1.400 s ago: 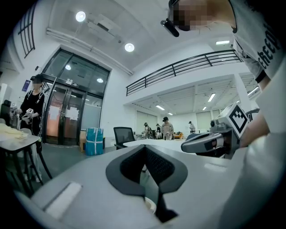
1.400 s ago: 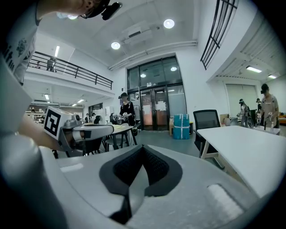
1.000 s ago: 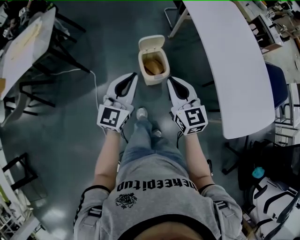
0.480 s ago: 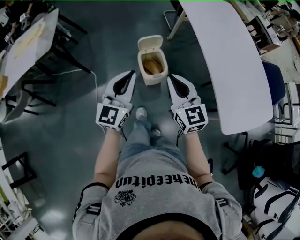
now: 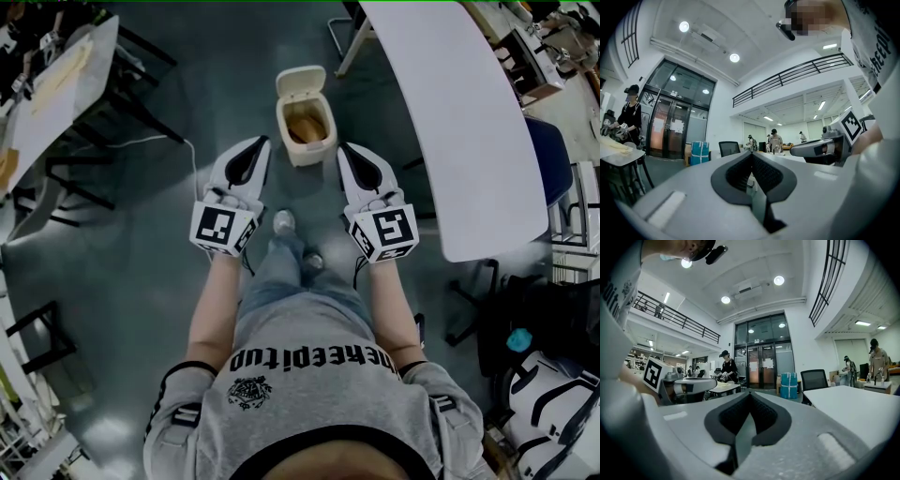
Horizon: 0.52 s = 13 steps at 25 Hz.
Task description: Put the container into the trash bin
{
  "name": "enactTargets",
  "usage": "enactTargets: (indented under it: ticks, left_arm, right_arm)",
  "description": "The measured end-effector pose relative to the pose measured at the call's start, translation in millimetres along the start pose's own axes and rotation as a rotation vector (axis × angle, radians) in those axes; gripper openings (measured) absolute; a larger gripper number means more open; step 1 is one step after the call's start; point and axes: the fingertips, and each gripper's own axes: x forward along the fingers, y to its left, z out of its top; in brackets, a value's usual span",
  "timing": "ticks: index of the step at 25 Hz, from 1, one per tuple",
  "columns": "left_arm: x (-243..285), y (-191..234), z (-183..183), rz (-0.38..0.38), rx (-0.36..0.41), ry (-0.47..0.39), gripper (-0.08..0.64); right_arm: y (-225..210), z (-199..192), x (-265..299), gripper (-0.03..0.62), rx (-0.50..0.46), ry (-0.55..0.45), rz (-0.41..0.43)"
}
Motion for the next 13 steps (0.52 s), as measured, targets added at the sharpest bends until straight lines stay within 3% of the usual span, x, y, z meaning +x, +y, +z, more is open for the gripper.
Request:
enactTargets:
  ticks: [13]
  left_arm:
    - [-0.6, -9.2, 4.3, -0.025, 0.023, -0.022, 0.012]
  right_arm:
    - [-2.3, 6.5, -11.6, 0.0, 0.01, -0.026, -0.028]
